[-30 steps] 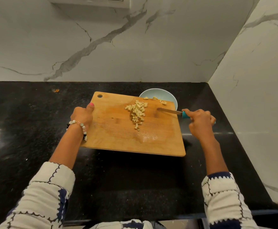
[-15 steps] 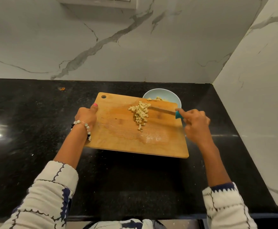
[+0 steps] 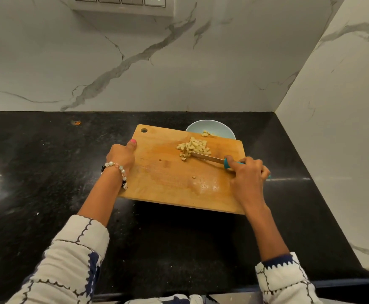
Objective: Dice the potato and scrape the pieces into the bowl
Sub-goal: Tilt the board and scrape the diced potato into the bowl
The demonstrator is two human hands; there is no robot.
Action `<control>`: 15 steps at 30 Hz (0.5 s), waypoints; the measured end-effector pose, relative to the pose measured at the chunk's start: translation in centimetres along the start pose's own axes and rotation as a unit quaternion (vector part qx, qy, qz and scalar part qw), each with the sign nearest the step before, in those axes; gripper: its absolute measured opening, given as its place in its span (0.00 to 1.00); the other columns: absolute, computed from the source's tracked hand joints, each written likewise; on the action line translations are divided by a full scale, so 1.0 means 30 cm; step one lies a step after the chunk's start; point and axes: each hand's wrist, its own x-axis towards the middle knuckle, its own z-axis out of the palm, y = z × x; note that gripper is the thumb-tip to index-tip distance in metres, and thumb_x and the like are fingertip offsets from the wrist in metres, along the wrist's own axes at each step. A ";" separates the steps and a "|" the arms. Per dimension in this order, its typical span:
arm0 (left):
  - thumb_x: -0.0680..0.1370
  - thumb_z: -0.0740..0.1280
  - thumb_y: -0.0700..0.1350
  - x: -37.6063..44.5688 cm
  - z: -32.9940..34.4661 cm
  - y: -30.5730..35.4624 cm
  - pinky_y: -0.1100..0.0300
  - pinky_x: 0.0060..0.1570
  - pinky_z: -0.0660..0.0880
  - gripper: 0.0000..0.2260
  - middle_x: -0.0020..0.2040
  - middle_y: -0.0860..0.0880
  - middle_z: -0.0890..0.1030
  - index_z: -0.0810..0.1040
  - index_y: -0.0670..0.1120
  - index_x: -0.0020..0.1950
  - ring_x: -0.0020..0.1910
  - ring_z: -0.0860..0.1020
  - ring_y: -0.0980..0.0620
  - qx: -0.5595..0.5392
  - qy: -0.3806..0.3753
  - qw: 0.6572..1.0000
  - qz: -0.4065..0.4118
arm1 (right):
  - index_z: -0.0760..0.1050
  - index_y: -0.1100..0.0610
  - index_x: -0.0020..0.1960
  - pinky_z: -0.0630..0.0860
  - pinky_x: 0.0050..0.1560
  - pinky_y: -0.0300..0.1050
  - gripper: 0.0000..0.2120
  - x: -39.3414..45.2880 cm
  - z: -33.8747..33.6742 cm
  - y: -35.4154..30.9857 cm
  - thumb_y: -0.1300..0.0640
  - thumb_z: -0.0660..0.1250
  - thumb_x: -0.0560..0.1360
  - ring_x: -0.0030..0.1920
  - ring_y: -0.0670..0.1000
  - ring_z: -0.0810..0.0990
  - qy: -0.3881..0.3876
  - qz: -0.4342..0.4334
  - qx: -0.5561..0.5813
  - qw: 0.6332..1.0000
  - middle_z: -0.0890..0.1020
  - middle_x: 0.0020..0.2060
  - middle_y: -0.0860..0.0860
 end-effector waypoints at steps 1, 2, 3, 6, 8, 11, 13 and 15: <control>0.79 0.59 0.58 -0.001 0.003 0.003 0.48 0.52 0.71 0.20 0.49 0.41 0.76 0.73 0.41 0.45 0.48 0.74 0.41 -0.001 -0.002 1.000 0.003 | 0.71 0.46 0.67 0.55 0.61 0.52 0.22 0.017 0.002 0.006 0.65 0.57 0.78 0.59 0.56 0.65 0.003 0.003 -0.001 1.000 0.73 0.56 0.55; 0.79 0.58 0.58 -0.001 0.007 0.005 0.48 0.52 0.71 0.20 0.48 0.42 0.76 0.73 0.41 0.44 0.47 0.74 0.42 -0.001 -0.003 1.000 0.006 | 0.71 0.46 0.67 0.55 0.61 0.53 0.23 0.034 0.004 0.012 0.65 0.57 0.78 0.59 0.57 0.66 0.005 0.005 -0.002 1.000 0.73 0.56 0.56; 0.79 0.58 0.58 -0.002 0.011 0.007 0.48 0.53 0.71 0.20 0.48 0.42 0.76 0.73 0.41 0.43 0.48 0.75 0.42 -0.001 -0.004 1.000 0.007 | 0.71 0.46 0.67 0.55 0.62 0.53 0.22 0.052 0.006 0.017 0.65 0.56 0.78 0.59 0.57 0.66 0.007 0.008 -0.005 1.000 0.73 0.56 0.56; 0.79 0.58 0.58 -0.002 0.020 0.010 0.46 0.55 0.72 0.20 0.47 0.42 0.76 0.71 0.43 0.38 0.48 0.75 0.41 -0.005 -0.002 1.000 0.011 | 0.71 0.46 0.67 0.57 0.62 0.53 0.21 0.100 0.008 0.033 0.63 0.56 0.79 0.59 0.57 0.66 0.005 0.014 -0.009 1.000 0.73 0.55 0.56; 0.79 0.58 0.58 -0.001 0.021 0.013 0.46 0.56 0.72 0.19 0.47 0.42 0.75 0.69 0.44 0.36 0.48 0.74 0.41 -0.005 0.000 1.000 0.011 | 0.72 0.47 0.67 0.57 0.62 0.53 0.20 0.129 0.011 0.041 0.63 0.56 0.79 0.59 0.57 0.66 0.005 0.020 -0.012 1.000 0.74 0.55 0.56; 0.79 0.59 0.58 0.001 0.028 0.016 0.46 0.55 0.72 0.20 0.46 0.42 0.75 0.69 0.44 0.36 0.47 0.74 0.41 -0.002 -0.003 1.000 0.015 | 0.72 0.48 0.66 0.59 0.63 0.54 0.18 0.173 0.023 0.053 0.62 0.57 0.80 0.59 0.58 0.66 0.004 0.038 -0.017 0.999 0.74 0.55 0.57; 0.79 0.58 0.58 0.005 0.030 0.013 0.46 0.54 0.72 0.20 0.44 0.42 0.75 0.70 0.44 0.36 0.47 0.74 0.41 0.001 -0.002 1.000 0.017 | 0.72 0.48 0.67 0.59 0.63 0.55 0.18 0.207 0.036 0.058 0.61 0.58 0.80 0.59 0.58 0.66 0.001 0.046 -0.016 0.999 0.73 0.55 0.57; 0.79 0.58 0.58 0.011 0.031 0.008 0.46 0.54 0.72 0.20 0.41 0.44 0.75 0.71 0.43 0.36 0.46 0.75 0.41 0.006 -0.003 1.000 0.014 | 0.71 0.49 0.67 0.60 0.63 0.55 0.17 0.238 0.047 0.061 0.60 0.58 0.80 0.59 0.58 0.66 -0.007 0.047 -0.023 0.999 0.73 0.55 0.58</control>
